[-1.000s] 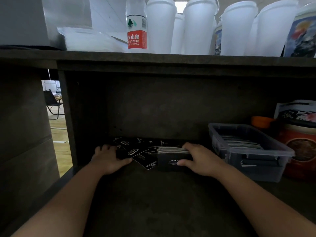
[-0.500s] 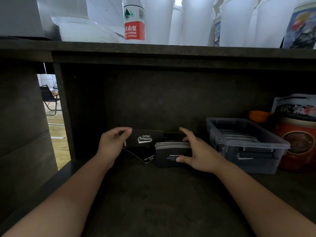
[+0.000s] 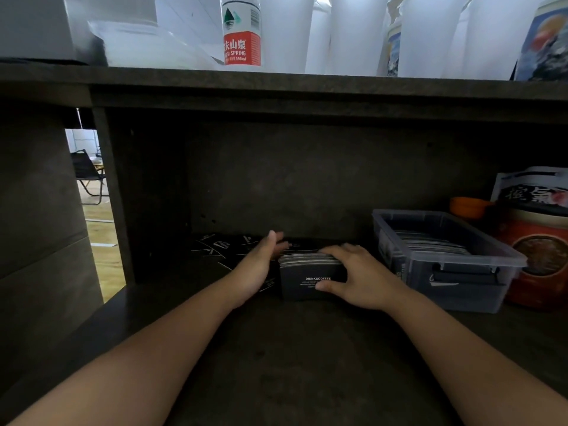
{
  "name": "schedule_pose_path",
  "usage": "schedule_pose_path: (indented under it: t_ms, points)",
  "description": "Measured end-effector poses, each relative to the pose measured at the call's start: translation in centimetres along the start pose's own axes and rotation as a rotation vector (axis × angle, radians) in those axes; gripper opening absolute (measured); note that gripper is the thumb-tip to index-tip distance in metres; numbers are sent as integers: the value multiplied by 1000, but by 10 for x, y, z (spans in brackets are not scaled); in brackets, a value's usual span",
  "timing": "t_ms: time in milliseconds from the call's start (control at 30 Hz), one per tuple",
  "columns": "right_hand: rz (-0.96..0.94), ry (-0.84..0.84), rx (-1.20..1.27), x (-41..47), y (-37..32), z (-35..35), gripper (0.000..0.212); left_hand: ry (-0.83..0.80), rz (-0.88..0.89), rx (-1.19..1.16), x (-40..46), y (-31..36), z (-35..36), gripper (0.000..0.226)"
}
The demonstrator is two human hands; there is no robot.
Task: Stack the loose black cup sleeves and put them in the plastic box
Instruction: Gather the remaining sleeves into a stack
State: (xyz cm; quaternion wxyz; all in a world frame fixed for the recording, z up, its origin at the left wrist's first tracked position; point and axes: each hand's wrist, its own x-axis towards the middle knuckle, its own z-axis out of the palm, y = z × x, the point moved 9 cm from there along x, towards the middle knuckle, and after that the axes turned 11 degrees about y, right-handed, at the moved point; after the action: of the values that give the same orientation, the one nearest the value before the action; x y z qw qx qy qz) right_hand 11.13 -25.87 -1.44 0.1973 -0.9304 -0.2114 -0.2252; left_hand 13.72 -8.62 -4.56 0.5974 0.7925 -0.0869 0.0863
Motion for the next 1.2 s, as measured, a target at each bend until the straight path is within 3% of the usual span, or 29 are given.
schedule_pose_path:
  t_ms: [100,167,233,367,500,567,667,733,867,1033,1100,1200]
  points:
    - [5,4,22,1,1,1,61,297,193,698,15,-3,-58,53]
    - [5,3,32,1,2,1,58,199,22,1021,21,-33,-76,57]
    - [2,9,33,0,2,1,57,102,-147,1178,16,-49,-81,60]
    - [11,-2,45,0,2,0,58,169,134,1470,4,-9,-50,63]
    - [21,-12,66,0,2,0,59,291,209,1188,0,8,-59,46]
    - [19,-6,73,-1,2,-1,59,292,47,1126,3,-9,-91,51]
    - [25,0,86,-1,2,-3,57,77,-311,1142,-8,-54,-129,78]
    - [25,-9,85,0,2,-2,57,77,-379,1126,-16,-61,-146,81]
    - [21,-6,83,0,2,-1,58,256,-358,966,-14,-52,-163,71]
    - [22,-11,84,0,3,0,57,521,-259,333,-6,-42,-168,40]
    - [27,-12,93,0,3,0,58,540,-146,124,-2,-28,-159,32]
    - [23,-2,88,0,2,-1,64,449,-23,42,-4,-5,-128,24]
